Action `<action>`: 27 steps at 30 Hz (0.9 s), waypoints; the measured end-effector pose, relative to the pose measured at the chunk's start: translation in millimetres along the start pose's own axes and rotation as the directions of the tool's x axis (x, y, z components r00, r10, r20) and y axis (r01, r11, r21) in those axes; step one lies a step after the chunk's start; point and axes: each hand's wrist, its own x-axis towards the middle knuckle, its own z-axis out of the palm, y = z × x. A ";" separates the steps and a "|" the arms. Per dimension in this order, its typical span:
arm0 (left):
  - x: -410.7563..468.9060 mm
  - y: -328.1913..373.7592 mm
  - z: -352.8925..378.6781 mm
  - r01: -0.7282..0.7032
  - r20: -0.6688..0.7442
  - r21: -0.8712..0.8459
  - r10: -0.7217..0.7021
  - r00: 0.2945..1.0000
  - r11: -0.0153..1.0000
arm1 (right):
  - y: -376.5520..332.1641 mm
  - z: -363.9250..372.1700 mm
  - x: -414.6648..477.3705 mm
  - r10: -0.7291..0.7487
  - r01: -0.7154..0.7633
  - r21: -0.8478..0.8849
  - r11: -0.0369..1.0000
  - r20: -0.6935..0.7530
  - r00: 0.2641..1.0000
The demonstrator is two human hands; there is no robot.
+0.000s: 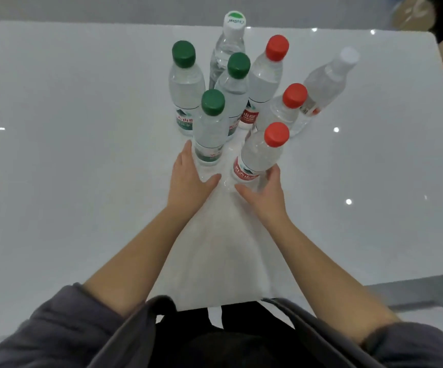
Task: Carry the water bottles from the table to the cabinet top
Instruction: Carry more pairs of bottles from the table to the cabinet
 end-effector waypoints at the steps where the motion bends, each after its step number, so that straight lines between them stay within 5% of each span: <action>1: 7.5 1.6 -0.6 -0.019 -0.020 -0.045 0.018 1.000 0.999 | -0.3 5.2 3.1 0.002 -0.001 0.027 1.000 -0.027 1.000; 8: 39.6 2.6 0.9 -0.073 -0.058 -0.152 0.065 0.996 0.986 | 1.1 26.6 20.5 0.018 -0.006 0.053 0.999 -0.227 0.974; 27: -42.9 -57.1 -12.8 -0.061 0.223 -0.112 0.085 0.971 0.992 | 49.0 23.8 -61.5 0.080 -0.071 0.062 0.996 -0.161 0.984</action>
